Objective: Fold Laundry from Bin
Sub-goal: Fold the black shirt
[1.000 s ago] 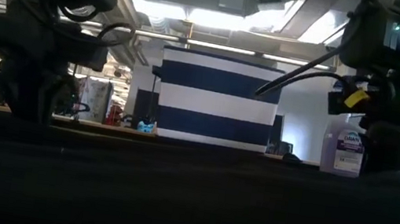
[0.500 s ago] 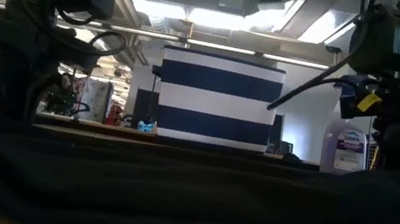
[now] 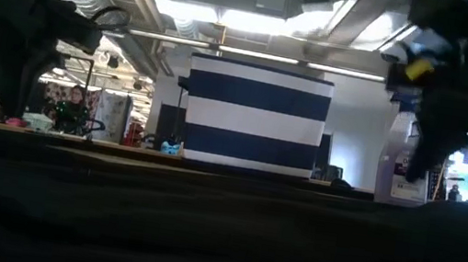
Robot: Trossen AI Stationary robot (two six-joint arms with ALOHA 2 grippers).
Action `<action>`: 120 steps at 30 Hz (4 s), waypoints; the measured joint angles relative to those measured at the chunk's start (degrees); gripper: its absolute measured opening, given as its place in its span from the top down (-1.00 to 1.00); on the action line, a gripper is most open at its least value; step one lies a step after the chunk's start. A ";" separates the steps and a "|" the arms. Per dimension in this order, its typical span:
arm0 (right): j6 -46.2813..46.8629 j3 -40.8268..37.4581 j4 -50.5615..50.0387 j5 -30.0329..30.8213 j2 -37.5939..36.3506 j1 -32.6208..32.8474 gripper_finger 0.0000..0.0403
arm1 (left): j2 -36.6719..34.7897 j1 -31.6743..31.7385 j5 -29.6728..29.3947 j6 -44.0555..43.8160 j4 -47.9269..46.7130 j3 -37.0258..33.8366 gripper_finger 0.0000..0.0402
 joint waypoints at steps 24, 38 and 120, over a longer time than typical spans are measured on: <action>-21.87 3.67 48.07 -15.23 19.32 -4.61 0.04 | 0.38 7.45 17.47 -3.14 -1.20 -3.15 0.64; -19.10 3.67 43.08 -17.07 23.39 -4.61 0.04 | 0.38 3.26 23.83 -6.58 -12.01 -3.10 0.64; 33.48 -14.58 -8.07 -12.14 -4.01 -2.35 0.88 | 20.86 6.51 5.99 8.22 8.33 6.67 0.87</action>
